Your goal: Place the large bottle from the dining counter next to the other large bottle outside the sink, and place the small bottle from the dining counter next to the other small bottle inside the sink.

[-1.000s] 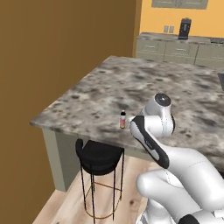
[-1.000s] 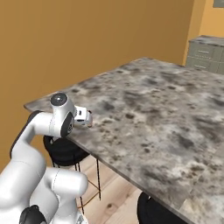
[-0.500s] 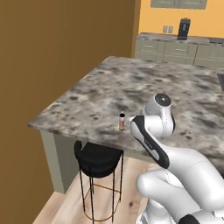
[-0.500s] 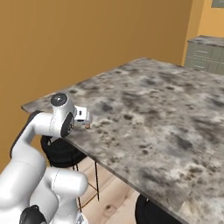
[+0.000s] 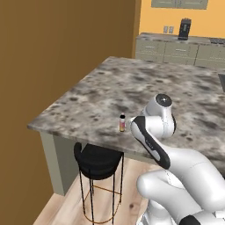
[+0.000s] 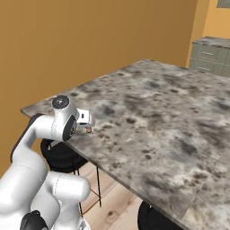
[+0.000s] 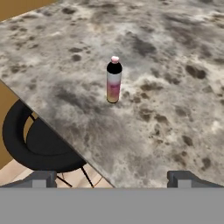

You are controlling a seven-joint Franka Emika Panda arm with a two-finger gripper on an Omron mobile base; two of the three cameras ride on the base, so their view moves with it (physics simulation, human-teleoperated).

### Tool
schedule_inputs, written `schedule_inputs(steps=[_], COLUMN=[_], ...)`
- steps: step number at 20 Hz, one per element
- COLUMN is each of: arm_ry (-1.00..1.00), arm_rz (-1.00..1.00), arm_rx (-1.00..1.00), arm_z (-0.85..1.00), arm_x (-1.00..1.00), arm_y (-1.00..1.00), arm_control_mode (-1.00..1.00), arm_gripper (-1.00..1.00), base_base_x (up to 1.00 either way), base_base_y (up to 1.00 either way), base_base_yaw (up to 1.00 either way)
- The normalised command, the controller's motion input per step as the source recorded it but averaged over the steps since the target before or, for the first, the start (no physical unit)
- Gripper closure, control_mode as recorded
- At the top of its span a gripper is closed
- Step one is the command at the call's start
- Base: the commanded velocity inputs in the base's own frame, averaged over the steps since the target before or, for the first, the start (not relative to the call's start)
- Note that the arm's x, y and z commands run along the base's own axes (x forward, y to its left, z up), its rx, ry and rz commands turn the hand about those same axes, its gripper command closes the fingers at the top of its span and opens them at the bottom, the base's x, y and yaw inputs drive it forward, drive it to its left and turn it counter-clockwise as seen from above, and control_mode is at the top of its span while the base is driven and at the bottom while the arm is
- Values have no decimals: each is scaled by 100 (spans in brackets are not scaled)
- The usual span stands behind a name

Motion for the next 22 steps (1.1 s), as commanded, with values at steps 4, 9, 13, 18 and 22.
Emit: schedule_inputs(steps=[4, 9, 13, 18, 22], arm_ry=[0, 0, 0, 0, 0], arm_rz=[0, 0, -2, -4, -5], arm_rx=[0, 0, 0, 0, 0], arm_z=[-9, -14, -2, 0, 0], arm_x=[3, 2, 11, 21, 33], arm_y=[0, 1, 7, 15, 13], arm_control_mode=[-100, -100, -100, -100, -100], arm_gripper=[-100, -100, -100, -100, -100], base_base_x=[4, 0, 0, 0, 0], base_base_y=[0, 0, 0, 0, 0], base_base_yaw=[0, 0, 0, 0, 0])
